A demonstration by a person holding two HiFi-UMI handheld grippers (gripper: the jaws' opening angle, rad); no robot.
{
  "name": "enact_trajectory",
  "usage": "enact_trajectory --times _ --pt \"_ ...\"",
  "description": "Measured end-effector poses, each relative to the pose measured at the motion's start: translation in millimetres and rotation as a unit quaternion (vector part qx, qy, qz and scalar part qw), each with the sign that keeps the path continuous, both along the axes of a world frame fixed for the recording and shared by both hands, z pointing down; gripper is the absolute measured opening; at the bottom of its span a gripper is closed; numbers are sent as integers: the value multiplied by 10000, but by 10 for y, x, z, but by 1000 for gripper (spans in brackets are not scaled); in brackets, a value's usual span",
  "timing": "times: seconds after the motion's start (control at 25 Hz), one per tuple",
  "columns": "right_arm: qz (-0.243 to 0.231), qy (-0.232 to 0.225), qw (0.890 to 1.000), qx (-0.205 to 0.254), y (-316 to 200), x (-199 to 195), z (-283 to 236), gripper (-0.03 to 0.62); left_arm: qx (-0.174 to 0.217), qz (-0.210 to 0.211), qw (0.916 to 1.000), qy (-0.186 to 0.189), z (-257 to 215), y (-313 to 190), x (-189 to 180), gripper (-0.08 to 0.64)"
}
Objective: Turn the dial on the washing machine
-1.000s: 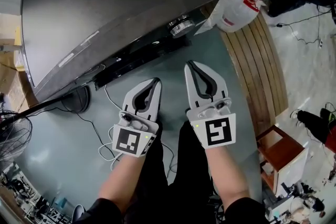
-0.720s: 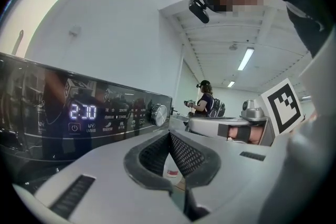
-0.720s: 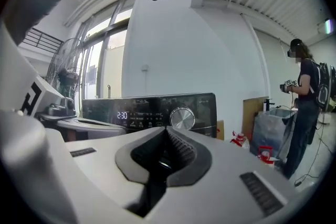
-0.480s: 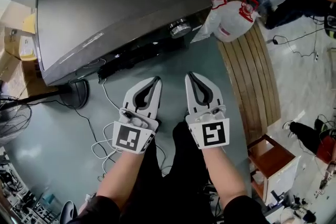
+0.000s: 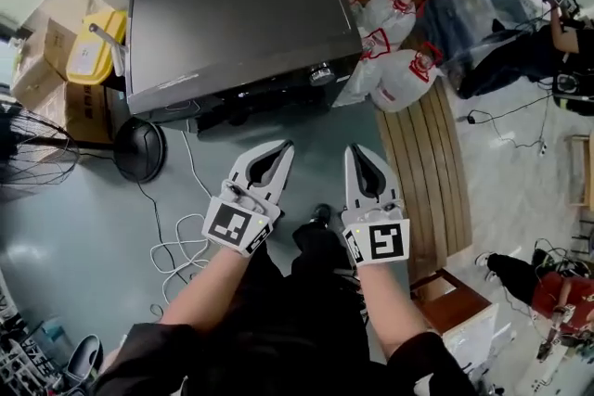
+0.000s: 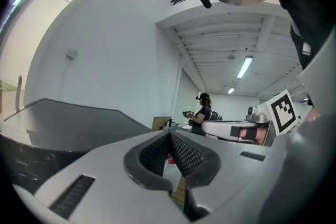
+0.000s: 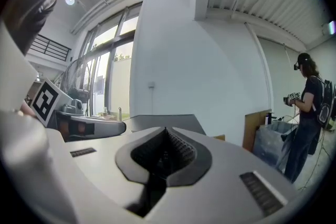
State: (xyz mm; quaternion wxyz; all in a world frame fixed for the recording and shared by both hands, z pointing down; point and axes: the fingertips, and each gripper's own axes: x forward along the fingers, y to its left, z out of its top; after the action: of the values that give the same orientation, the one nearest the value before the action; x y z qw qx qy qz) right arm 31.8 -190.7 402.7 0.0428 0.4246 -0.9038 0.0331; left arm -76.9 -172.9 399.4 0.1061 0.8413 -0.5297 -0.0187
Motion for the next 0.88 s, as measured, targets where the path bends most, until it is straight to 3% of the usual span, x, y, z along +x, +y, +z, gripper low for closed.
enact_trajectory --times 0.16,0.44,0.88 --pt "-92 -199 9997 98 132 244 -466 21 79 -106 9997 -216 -403 179 17 14" --pt "-572 -301 9978 132 319 624 -1003 23 184 -621 9977 -222 -955 646 44 14" --pt "-941 -143 9951 261 530 645 -1159 21 155 -1278 9913 -278 -1413 1348 -364 14"
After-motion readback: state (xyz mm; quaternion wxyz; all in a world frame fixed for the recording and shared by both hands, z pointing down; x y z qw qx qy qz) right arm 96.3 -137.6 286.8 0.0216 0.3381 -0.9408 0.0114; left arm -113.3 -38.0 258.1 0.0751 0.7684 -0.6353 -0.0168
